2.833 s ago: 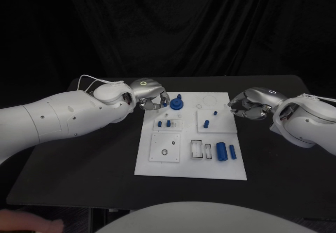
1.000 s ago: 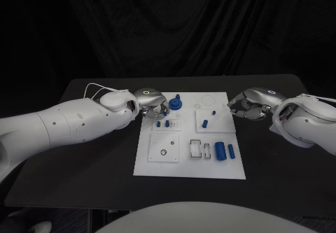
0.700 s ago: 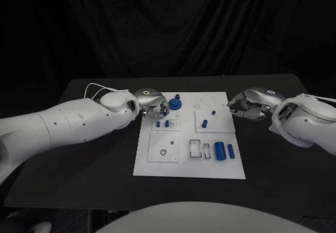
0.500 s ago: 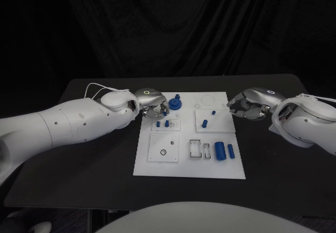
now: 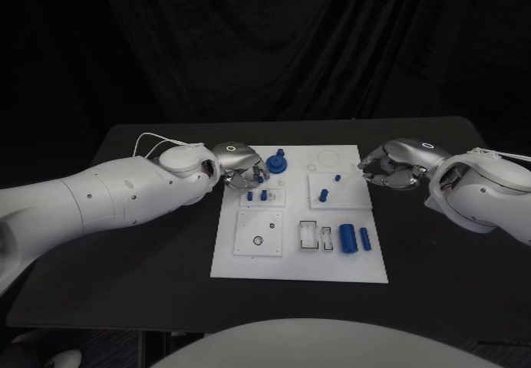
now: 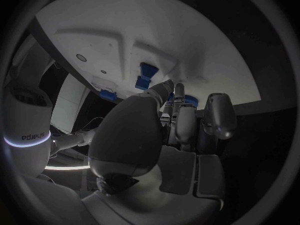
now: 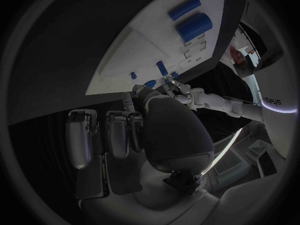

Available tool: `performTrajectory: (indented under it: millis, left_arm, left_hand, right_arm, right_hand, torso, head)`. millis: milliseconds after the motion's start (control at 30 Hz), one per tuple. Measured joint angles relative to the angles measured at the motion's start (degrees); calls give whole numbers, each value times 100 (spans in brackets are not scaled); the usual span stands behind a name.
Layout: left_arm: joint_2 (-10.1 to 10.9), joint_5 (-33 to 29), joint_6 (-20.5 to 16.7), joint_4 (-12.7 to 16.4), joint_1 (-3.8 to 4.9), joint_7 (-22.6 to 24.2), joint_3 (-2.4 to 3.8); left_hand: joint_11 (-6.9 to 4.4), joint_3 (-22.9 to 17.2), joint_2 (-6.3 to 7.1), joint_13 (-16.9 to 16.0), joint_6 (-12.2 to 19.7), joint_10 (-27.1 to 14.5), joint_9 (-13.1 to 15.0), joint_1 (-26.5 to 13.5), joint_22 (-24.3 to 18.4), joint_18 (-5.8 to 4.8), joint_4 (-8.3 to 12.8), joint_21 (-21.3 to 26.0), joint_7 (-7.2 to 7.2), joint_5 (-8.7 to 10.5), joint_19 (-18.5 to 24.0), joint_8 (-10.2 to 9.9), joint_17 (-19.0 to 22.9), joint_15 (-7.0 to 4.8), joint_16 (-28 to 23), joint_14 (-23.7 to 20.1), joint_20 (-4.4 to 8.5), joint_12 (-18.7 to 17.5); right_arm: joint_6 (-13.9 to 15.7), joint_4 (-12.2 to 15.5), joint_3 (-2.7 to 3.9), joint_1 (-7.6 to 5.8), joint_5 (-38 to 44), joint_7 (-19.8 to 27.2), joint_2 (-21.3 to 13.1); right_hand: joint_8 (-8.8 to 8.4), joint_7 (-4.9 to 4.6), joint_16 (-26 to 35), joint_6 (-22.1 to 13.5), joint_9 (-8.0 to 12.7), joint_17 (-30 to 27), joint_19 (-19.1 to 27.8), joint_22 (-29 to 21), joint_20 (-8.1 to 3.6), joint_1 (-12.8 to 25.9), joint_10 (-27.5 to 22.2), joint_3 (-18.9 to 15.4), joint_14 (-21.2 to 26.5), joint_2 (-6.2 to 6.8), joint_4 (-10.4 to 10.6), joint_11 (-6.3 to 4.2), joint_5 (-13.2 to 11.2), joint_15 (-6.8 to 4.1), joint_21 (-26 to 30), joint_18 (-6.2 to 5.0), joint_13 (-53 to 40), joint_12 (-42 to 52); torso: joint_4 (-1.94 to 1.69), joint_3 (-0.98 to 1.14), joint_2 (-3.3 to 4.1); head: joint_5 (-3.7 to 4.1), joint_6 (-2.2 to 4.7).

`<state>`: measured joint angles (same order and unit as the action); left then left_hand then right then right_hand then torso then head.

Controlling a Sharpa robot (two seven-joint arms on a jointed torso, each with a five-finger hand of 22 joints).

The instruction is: Assemble the parts on the task board

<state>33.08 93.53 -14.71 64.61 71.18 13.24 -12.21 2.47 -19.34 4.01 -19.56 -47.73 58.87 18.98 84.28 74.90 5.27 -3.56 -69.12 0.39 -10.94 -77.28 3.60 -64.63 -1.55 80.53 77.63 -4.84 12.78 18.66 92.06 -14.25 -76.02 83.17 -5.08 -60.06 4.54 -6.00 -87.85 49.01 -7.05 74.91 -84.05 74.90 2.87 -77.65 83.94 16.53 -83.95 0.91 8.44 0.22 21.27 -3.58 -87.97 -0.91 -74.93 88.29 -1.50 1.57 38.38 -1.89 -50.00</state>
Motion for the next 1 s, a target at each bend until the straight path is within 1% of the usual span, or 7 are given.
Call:
performTrajectory:
  millis: [133,467,733,867,900,933,1000]
  left_arm:
    - [8,1,6,-21,0,-13,1]
    - [101,1,-112,-35,-4,-54,2]
    - [506,3,-832,98,-5,-25,2]
    - [872,-6,-1347,347,-5,94,2]
    - [969,-24,-1467,425,-5,134,2]
    - [1066,-58,-1587,502,-5,185,2]
    - [1275,-233,-1826,658,-5,322,1]
  left_hand:
    - [76,-37,56,115,355,-142,-127,-56,0,0,-62,47,-121,81,7,0,17,47,0,-17,-8,-245]
    - [137,-53,93,288,730,-272,-309,-93,0,0,-151,80,-296,153,5,0,28,105,-23,-33,-52,-557]
    - [98,-27,124,318,714,-533,-372,-62,0,0,-176,422,-345,153,215,31,348,101,-189,-228,-88,-641]
    - [-9,217,162,16,552,-1239,-460,-99,0,13,-320,1193,-391,287,761,38,1299,53,-765,-1103,-122,-381]
    - [-51,342,163,-160,545,-1567,-508,-98,0,143,-417,1597,-445,345,1016,38,1791,46,-1113,-1559,-154,-161]
    - [-77,452,199,-330,555,-1886,-564,-62,0,193,-527,2038,-495,380,1284,38,2281,41,-1475,-2036,-188,86]
    - [-131,587,241,-489,730,-2316,-660,-20,1,322,-664,3035,-639,380,1946,39,2792,80,-2164,-2842,-234,359]
  right_arm:
    - [0,-1,-1,0,0,0,0]
    - [0,-2,1,0,0,0,-13]
    - [2,16,0,1,0,2,-77]
    - [27,53,0,1,0,8,-165]
    - [38,65,0,1,0,10,-189]
    - [50,78,1,1,0,11,-212]
    - [75,105,1,-3,0,12,-253]
  right_hand:
    - [0,0,0,0,0,0,0,0,0,0,0,0,0,0,0,0,0,0,0,0,0,0]
    - [0,0,0,0,0,0,0,0,0,0,0,0,0,0,0,0,0,0,0,0,1,-22]
    - [0,0,0,0,0,0,0,0,0,0,0,0,0,0,0,0,0,0,24,0,1,-43]
    - [0,0,55,0,4,0,0,0,0,46,-4,10,0,46,8,0,0,0,126,0,1,-315]
    - [0,0,76,0,13,0,0,0,0,69,-140,46,0,69,5,20,-16,0,159,0,1,-528]
    - [0,-2,87,2,19,0,0,0,0,71,-301,69,0,71,-5,26,-52,0,190,0,1,-723]
    - [0,-31,120,31,29,0,0,0,0,106,-732,117,0,106,3,42,-96,0,247,0,275,-1192]
  torso:
    - [2,0,-2]
    - [2,0,-9]
    - [-1,-4,-10]
    - [-1,-7,-10]
    - [-1,-8,-10]
    - [-1,-8,-10]
    - [-1,-9,-10]
  head:
    - [-9,0]
    - [-20,0]
    - [-30,0]
    - [-67,0]
    - [-77,0]
    - [-87,0]
    - [-104,0]
